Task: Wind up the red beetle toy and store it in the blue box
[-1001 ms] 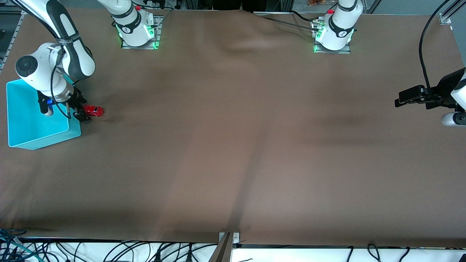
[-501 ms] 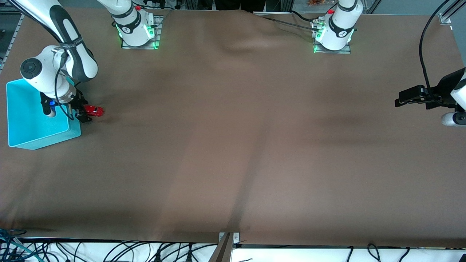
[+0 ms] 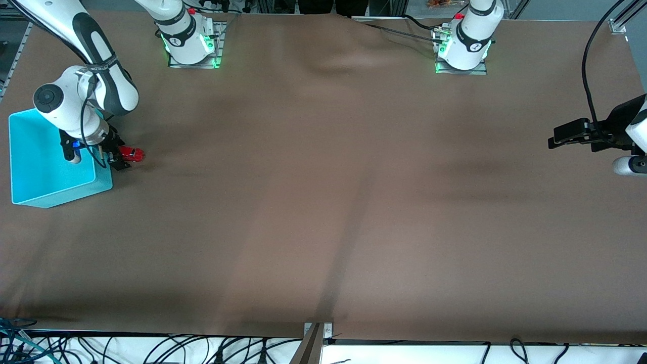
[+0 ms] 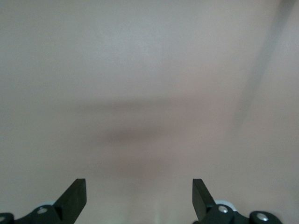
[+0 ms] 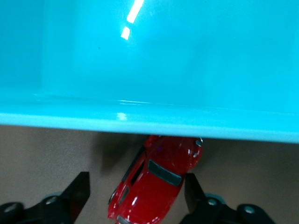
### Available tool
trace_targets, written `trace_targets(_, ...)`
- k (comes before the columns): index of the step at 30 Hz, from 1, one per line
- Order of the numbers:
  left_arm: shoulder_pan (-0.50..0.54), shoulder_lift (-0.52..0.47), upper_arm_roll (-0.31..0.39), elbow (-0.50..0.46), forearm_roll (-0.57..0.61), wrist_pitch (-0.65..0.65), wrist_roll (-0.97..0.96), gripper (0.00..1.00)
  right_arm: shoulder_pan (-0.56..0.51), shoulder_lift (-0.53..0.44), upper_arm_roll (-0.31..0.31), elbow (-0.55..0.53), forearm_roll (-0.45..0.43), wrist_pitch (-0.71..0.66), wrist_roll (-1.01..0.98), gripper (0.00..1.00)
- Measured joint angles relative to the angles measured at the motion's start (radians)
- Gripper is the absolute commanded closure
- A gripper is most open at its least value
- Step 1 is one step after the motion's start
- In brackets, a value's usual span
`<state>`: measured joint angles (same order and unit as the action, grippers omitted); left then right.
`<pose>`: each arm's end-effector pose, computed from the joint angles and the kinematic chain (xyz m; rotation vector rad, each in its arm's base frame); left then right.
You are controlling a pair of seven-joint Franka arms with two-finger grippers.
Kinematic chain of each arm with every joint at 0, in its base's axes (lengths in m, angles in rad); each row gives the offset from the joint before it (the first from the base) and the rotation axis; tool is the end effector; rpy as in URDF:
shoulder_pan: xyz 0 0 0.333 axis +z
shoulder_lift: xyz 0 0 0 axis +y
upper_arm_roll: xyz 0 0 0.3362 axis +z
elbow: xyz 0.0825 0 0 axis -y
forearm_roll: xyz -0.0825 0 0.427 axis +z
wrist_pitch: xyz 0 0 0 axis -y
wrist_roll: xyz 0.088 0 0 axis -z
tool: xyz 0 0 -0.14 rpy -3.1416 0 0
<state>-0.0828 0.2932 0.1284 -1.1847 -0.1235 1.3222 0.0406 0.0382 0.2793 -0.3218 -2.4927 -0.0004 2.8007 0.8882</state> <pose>0.6588 -0.0029 0.6026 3.0420 -0.0285 -0.2287 0.4750 -0.1504 0.1352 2.5692 -1.6794 0.1026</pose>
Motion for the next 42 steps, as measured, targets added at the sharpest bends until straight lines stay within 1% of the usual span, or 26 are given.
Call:
trace_targets(1,0.0,0.0,0.0,0.0,0.0,0.0,0.0,0.0,0.0,0.0,0.0,0.0,0.0,0.0,0.0,0.5)
trace_targets(4,0.0,0.0,0.0,0.0,0.0,0.0,0.0,0.0,0.0,0.0,0.0,0.0,0.0,0.0,0.0,0.57)
trace_targets(12,0.0,0.0,0.0,0.0,0.0,0.0,0.001,0.0,0.0,-0.004,-0.002,0.0,0.0,0.002,0.001,0.93)
trace_targets(14,0.0,0.0,0.0,0.0,0.0,0.0,0.001,0.0,0.0,-0.004,-0.002,0.0,0.0,0.002,0.001,0.99)
trace_targets(15,0.0,0.0,0.0,0.0,0.0,0.0,0.002,0.0,0.0,-0.004,-0.002,0.0,0.0,0.002,0.001,1.0)
trace_targets(29,0.0,0.0,0.0,0.0,0.0,0.0,0.002,0.0,0.001,-0.009,-0.001,0.0,0.0,0.002,0.001,1.0)
trace_targets(42,0.0,0.0,0.0,0.0,0.0,0.0,0.002,0.0,0.01,-0.064,0.006,0.001,-0.002,-0.03,0.0,1.0)
